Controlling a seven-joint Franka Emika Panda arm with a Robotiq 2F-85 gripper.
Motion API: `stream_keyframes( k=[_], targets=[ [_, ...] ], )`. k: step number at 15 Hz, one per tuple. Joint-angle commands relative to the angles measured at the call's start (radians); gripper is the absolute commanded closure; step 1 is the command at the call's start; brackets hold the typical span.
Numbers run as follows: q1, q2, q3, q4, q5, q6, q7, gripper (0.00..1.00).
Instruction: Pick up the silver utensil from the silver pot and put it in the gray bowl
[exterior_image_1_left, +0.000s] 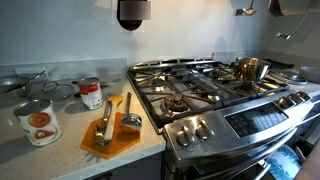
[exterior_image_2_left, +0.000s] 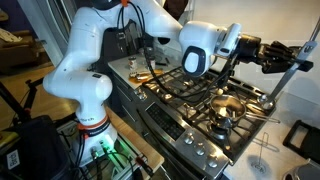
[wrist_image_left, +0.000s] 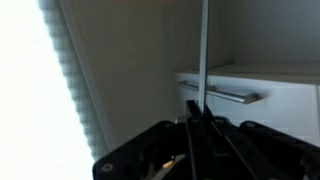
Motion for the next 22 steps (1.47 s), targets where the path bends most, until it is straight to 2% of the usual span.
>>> stream_keyframes(
  k=[1,7,8,11,16,17,22],
  targets=[
    [-0.082,0.128,-0.035,0.019,0.117,-0.020,0.027,0.99],
    [-0.328,0.341,0.009,0.098,0.309,-0.055,0.031,0.99],
    [-0.249,0.230,-0.003,0.043,0.243,-0.020,0.002,0.96],
    [-0.324,0.307,0.011,0.076,0.272,-0.034,0.020,0.96],
    [-0.323,0.324,0.012,0.088,0.281,-0.036,0.023,0.96],
    [-0.323,0.324,0.012,0.089,0.281,-0.036,0.023,0.99],
    [-0.388,0.467,0.000,0.142,0.422,-0.069,0.036,0.99]
  ],
)
